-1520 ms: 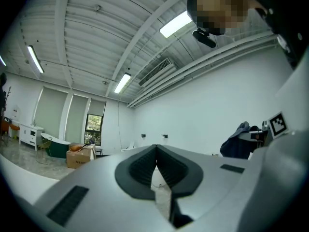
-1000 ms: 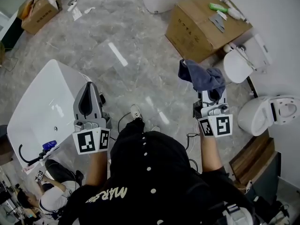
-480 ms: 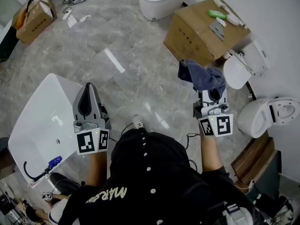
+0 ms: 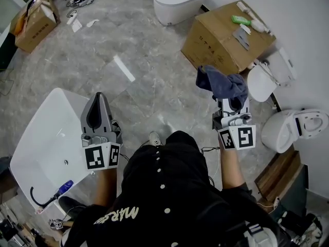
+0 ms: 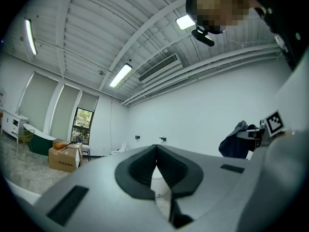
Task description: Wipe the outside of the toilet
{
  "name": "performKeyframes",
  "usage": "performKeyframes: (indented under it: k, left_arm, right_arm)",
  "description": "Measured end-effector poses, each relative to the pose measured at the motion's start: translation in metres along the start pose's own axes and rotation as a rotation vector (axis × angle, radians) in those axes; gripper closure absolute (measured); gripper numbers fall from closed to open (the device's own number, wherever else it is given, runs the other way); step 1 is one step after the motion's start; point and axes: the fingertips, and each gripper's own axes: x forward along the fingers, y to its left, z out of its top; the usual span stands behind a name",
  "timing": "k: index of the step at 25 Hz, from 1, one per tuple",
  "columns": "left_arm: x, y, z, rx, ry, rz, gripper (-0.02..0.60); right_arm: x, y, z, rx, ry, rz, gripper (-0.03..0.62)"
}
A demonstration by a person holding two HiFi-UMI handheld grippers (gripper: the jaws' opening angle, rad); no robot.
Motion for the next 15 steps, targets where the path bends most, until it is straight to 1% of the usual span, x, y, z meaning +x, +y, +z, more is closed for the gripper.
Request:
performKeyframes:
  k: [2,8,15]
  left_arm:
    - [0.007,0.002,0.000,-0.006,-0.003,-0.001,0.571]
    - [0.032,0.008,-0.013,-0.008,0.023,0.001,0.571]
    - [0.086,0.014,-0.008,0.012,0.001,0.029,0.571]
  right_arm:
    - [0.008,0.001,-0.002,-0.002,0.000,0.001,0.493]
    - [0.036,-0.004,-0.012,0.004,-0.004,0.005,0.493]
    - [0.090,-0.037,-0.026,0.018,-0.015,0.009,0.491]
